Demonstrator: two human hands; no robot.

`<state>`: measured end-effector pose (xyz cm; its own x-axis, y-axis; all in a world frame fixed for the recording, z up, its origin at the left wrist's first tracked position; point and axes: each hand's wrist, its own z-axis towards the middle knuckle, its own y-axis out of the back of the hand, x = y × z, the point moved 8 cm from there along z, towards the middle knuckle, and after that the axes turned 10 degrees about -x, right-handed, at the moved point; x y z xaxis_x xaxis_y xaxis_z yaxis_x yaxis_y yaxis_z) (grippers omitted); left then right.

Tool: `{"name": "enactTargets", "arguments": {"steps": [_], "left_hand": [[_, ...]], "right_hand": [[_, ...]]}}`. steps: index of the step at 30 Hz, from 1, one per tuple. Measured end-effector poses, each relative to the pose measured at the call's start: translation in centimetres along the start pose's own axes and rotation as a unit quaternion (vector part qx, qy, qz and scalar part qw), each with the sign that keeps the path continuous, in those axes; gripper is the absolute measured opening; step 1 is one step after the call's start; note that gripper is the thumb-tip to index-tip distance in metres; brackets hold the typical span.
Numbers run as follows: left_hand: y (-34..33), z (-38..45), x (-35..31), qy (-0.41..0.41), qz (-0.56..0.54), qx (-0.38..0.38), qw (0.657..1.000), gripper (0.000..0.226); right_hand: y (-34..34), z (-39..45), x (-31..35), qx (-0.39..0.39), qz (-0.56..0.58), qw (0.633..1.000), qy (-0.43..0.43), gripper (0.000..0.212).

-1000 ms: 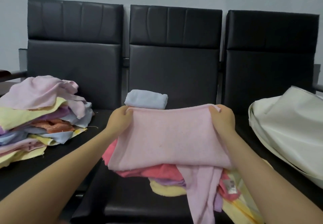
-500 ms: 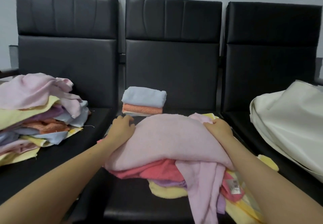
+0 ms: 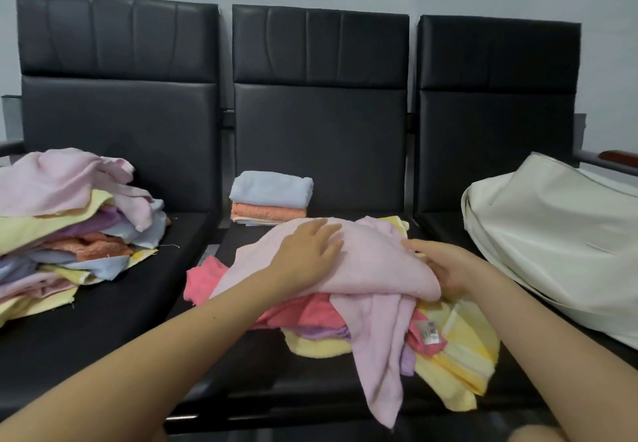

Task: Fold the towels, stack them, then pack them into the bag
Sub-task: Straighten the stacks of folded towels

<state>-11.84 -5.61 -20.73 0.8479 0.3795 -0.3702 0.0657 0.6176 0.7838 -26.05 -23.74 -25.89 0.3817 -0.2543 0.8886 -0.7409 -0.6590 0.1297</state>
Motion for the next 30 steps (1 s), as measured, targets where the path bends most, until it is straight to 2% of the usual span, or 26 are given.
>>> {"name": "enactTargets", "arguments": {"steps": [2,4,7,10,12,15,17,19,21,23,25,27,30], "left_hand": [[-1.4,-0.5,0.1,-0.005,0.058,0.036,0.998,0.047],[-1.8,-0.6,0.1,-0.003,0.078,0.039,0.996,0.047],[-2.0,-0.4,0.0,-0.002,0.09,0.035,0.995,0.047],[-2.1,-0.2,0.0,-0.005,0.096,0.031,0.995,0.046],[-2.0,-0.2,-0.1,-0.006,0.097,0.025,0.995,0.046],[-1.8,-0.3,0.0,-0.008,0.085,0.014,0.996,0.046],[-1.7,-0.3,0.4,0.004,0.051,0.007,0.999,0.054],[-1.3,-0.2,0.7,0.019,0.006,-0.012,1.0,0.057],[-1.0,-0.1,0.9,0.025,-0.023,-0.029,0.999,0.046],[-0.9,-0.1,1.2,0.032,-0.048,-0.036,0.998,0.037],[-0.7,0.0,1.6,0.039,-0.087,-0.046,0.994,0.036],[0.1,0.3,2.0,0.055,-0.135,-0.073,0.987,0.028],[2.0,0.3,3.8,0.135,-0.199,-0.126,0.962,0.024]], "right_hand": [[-0.1,0.2,-0.9,0.026,-0.033,0.999,-0.01,0.048],[-0.4,0.0,-1.2,0.03,-0.038,0.999,0.001,0.049],[-0.4,0.1,-0.7,-0.008,-0.048,0.998,0.044,0.058],[-0.6,0.2,-0.8,-0.012,-0.014,1.0,0.024,0.067],[-0.4,0.5,-1.6,-0.01,0.004,1.0,-0.019,0.064],[-0.3,0.3,-1.8,-0.008,0.022,0.999,-0.042,0.046],[-0.1,0.0,-0.8,-0.025,0.0,1.0,-0.007,0.043],[0.6,-0.6,0.7,-0.087,-0.044,0.994,0.049,0.038],[1.2,-0.9,2.6,-0.161,-0.131,0.971,0.12,0.031],[0.8,-0.9,4.1,-0.189,-0.179,0.953,0.154,0.027],[0.5,-1.2,4.9,-0.208,-0.171,0.952,0.146,0.017],[0.0,-1.8,6.5,-0.211,-0.125,0.95,0.195,0.005],[-2.8,-3.5,9.3,-0.165,-0.027,0.947,0.274,0.021]]}}
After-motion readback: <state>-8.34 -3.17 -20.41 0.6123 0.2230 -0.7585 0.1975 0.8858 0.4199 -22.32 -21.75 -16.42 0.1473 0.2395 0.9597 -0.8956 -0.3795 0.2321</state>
